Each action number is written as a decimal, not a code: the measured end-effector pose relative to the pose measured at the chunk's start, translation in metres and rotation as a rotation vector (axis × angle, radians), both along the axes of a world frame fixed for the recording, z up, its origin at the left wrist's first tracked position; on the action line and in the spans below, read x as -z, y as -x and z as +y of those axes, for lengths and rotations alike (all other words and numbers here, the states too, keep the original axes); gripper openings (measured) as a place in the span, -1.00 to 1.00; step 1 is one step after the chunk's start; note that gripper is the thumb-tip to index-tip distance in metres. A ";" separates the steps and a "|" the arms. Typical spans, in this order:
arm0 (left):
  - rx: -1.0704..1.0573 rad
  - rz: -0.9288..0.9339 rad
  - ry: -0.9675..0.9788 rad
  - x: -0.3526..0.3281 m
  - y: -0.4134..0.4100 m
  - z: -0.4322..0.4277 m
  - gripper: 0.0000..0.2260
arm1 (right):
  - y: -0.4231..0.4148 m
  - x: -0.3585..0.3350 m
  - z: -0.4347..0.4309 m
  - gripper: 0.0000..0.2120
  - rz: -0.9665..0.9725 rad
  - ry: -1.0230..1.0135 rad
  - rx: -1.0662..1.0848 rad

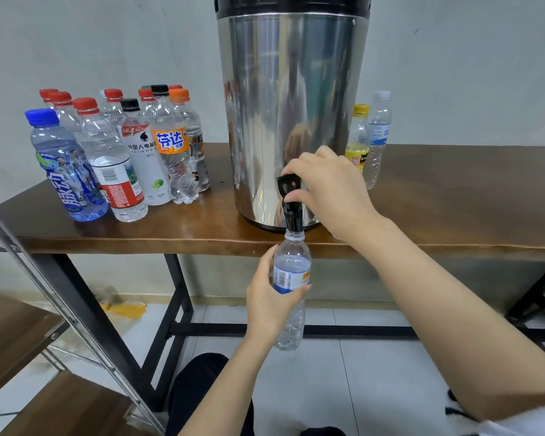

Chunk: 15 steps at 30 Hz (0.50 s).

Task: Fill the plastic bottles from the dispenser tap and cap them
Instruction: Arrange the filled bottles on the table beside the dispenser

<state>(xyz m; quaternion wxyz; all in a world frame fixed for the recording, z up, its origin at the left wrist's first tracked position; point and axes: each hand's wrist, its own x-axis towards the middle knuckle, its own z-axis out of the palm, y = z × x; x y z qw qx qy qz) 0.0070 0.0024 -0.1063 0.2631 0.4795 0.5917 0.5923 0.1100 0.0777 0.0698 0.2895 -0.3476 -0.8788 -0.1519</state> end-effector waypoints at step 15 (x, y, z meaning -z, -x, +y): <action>-0.025 0.008 -0.024 0.000 -0.007 -0.001 -0.27 | -0.017 0.067 -0.014 -0.68 0.309 -0.322 -0.103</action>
